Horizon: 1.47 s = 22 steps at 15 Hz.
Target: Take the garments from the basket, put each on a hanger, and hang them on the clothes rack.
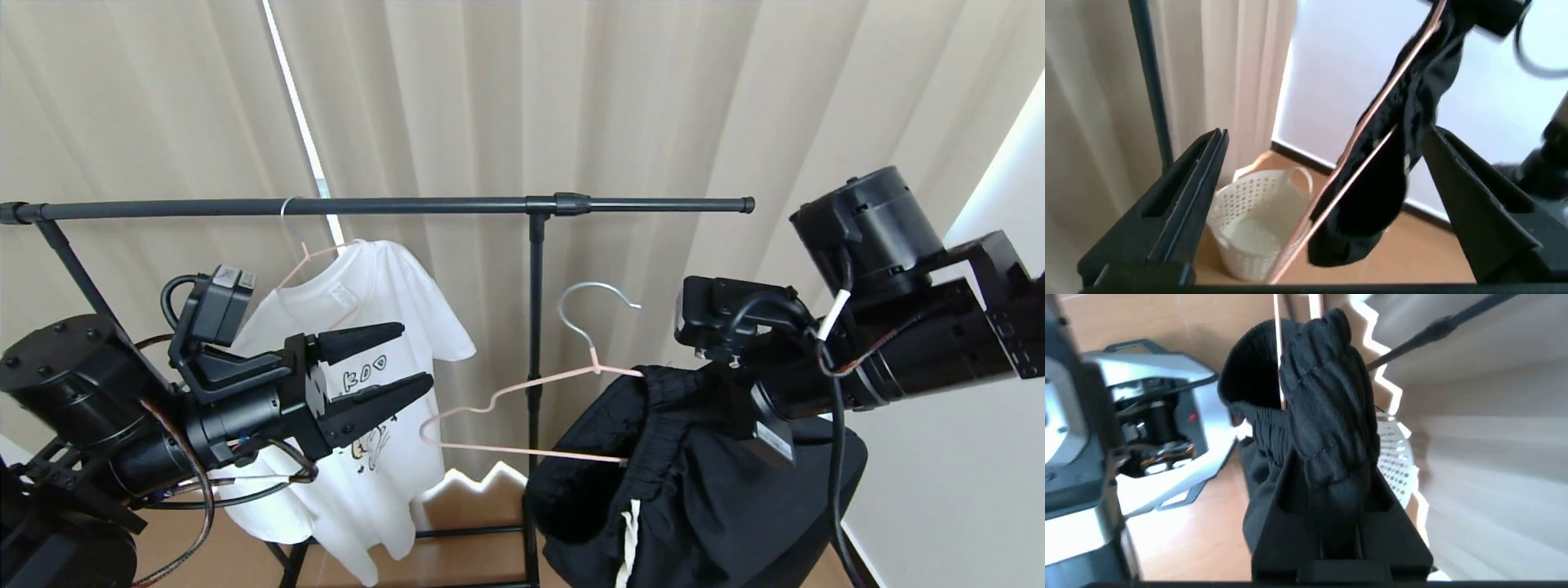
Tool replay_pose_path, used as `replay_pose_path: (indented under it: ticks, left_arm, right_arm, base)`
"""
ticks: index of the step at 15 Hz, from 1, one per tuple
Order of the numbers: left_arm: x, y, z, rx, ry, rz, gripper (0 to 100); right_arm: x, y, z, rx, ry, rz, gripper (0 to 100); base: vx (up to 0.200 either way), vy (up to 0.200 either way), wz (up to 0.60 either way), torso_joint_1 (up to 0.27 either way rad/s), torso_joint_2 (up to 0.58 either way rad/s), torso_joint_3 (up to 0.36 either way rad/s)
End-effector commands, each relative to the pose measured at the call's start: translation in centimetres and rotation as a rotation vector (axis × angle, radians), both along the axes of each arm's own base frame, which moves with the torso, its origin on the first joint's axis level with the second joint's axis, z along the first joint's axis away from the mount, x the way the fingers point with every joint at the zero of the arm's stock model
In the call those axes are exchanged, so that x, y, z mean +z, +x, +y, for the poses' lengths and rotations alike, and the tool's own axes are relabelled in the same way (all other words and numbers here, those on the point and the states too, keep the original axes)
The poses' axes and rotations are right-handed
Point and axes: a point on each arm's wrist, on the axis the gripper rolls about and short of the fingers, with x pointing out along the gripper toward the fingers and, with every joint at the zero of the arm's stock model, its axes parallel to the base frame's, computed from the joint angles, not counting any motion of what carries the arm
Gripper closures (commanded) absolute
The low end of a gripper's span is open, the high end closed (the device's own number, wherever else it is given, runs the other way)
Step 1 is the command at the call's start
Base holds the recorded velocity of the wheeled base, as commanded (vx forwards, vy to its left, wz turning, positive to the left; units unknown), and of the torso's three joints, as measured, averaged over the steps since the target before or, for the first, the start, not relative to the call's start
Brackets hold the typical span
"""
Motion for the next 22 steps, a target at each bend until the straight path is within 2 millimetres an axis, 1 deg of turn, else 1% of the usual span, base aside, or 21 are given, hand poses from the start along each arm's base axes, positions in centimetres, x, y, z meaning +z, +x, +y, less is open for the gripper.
replay_pose_path:
  ticks: [1, 3, 4, 5, 6, 8, 9, 10, 12, 13, 14, 15, 18, 20, 22]
  left_arm:
    - [0.5, 0.6, -0.1, 0.005, 0.007, 0.030, 0]
    - [0.3, 1.2, -0.3, 0.013, 0.028, 0.113, 0]
    - [0.5, 1.7, -0.4, 0.035, 0.052, 0.154, 0]
    - [0.5, 1.8, -0.6, 0.051, 0.073, 0.167, 0]
    - [0.4, 2.1, -1.0, 0.078, 0.106, 0.188, 0]
    - [0.1, 2.4, -2.5, 0.152, 0.180, 0.261, 0]
    - [0.1, 2.3, -3.1, 0.146, 0.214, 0.308, 0]
    - [0.3, 2.2, -3.5, 0.140, 0.239, 0.335, 0]
    - [0.1, 1.9, -5.0, 0.232, 0.337, 0.382, 0]
    - [-0.4, 1.7, -6.0, 0.289, 0.380, 0.379, 0]
    - [-1.1, 1.4, -7.2, 0.309, 0.415, 0.384, 0]
    - [-1.7, 1.1, -7.7, 0.301, 0.437, 0.390, 0]
    - [-3.2, 0.8, -8.9, 0.264, 0.478, 0.420, 0]
    - [-3.9, 0.9, -9.3, 0.284, 0.503, 0.432, 0]
    - [-5.0, 1.5, -9.9, 0.327, 0.516, 0.430, 0]
  right_arm:
    - [-2.0, -1.6, -1.7, -0.054, 0.039, -0.114, 100]
    - [-3.3, -1.5, -1.7, -0.070, 0.070, -0.189, 100]
    - [-4.6, -1.2, -1.6, -0.090, 0.082, -0.237, 100]
    - [-5.1, -0.9, -1.6, -0.101, 0.090, -0.249, 100]
    - [-5.6, -0.6, -1.5, -0.122, 0.113, -0.250, 100]
    - [-6.4, -0.4, -1.4, -0.155, 0.162, -0.251, 100]
    - [-6.6, -0.3, -1.3, -0.176, 0.188, -0.255, 100]
    - [-6.4, 0.0, -1.3, -0.195, 0.205, -0.268, 100]
    - [-6.0, 0.4, -1.8, -0.234, 0.234, -0.285, 100]
    - [-5.9, 0.5, -1.8, -0.237, 0.238, -0.289, 100]
    - [-5.8, 0.5, -1.9, -0.239, 0.241, -0.294, 100]
    - [-5.6, 0.4, -1.9, -0.238, 0.245, -0.300, 100]
    - [-5.1, 0.3, -1.8, -0.254, 0.288, -0.307, 100]
    - [-5.0, 0.4, -1.7, -0.257, 0.311, -0.322, 100]
    - [-4.9, 0.3, -1.7, -0.254, 0.318, -0.320, 100]
  base:
    - [0.000, 0.000, 0.00, 0.000, 0.00, 0.000]
    - [0.000, 0.000, 0.00, 0.000, 0.00, 0.000]
    - [0.000, 0.000, 0.00, 0.000, 0.00, 0.000]
    - [0.000, 0.000, 0.00, 0.000, 0.00, 0.000]
    - [0.000, 0.000, 0.00, 0.000, 0.00, 0.000]
    - [0.000, 0.000, 0.00, 0.000, 0.00, 0.000]
    - [0.000, 0.000, 0.00, 0.000, 0.00, 0.000]
    - [0.000, 0.000, 0.00, 0.000, 0.00, 0.000]
    - [0.000, 0.000, 0.00, 0.000, 0.00, 0.000]
    - [0.000, 0.000, 0.00, 0.000, 0.00, 0.000]
    - [0.000, 0.000, 0.00, 0.000, 0.00, 0.000]
    - [0.000, 0.000, 0.00, 0.000, 0.00, 0.000]
    - [0.000, 0.000, 0.00, 0.000, 0.00, 0.000]
    - [0.000, 0.000, 0.00, 0.000, 0.00, 0.000]
    - [0.000, 0.000, 0.00, 0.000, 0.00, 0.000]
